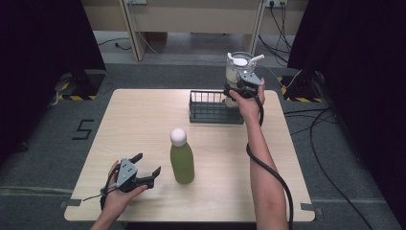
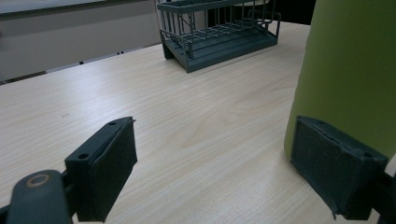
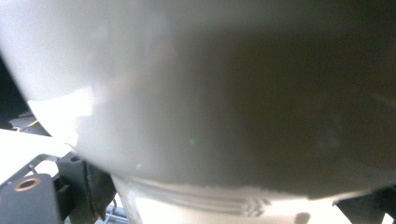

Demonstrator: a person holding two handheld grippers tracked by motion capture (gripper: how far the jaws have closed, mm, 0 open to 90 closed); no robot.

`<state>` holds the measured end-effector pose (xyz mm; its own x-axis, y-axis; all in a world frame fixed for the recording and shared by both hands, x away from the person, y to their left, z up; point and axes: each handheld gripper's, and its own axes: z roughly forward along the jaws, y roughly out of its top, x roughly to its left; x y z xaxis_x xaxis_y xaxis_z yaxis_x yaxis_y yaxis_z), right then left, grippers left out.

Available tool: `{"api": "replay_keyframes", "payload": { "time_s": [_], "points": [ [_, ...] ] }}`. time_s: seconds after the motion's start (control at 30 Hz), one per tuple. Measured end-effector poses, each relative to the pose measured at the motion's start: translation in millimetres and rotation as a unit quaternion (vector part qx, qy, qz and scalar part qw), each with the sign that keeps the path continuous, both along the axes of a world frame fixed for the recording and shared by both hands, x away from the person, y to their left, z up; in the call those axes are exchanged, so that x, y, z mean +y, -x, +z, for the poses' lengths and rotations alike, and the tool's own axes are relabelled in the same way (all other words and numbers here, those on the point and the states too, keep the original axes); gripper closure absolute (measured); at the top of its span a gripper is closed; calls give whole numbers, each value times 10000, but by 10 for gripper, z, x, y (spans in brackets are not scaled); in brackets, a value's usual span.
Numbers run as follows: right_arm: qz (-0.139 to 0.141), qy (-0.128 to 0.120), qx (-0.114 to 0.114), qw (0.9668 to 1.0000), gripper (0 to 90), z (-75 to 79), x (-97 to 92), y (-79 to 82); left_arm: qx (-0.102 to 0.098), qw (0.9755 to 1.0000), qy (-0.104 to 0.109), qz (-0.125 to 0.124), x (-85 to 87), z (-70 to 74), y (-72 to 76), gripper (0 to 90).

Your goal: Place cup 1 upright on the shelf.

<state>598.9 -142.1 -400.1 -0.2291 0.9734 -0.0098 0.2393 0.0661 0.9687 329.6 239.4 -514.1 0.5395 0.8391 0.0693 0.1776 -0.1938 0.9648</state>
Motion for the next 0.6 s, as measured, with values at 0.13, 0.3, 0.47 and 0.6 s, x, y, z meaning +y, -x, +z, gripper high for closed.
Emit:
{"api": "replay_keyframes", "payload": {
  "time_s": [0.13,0.3,0.47,0.6],
  "points": [
    [-23,11,78,10000,107,-66,5,-16,4,10000,0,-2,0,-3,-1,135],
    [-29,21,160,9999,107,-142,14,-33,5,10000,-9,-8,-3,-3,-1,135],
    [-32,53,195,9998,106,-197,29,-42,14,10000,-9,-7,-2,-6,-2,135],
    [-33,79,204,9998,107,-214,35,-47,22,10000,-8,-6,-4,-7,-1,135]
  ]
}}
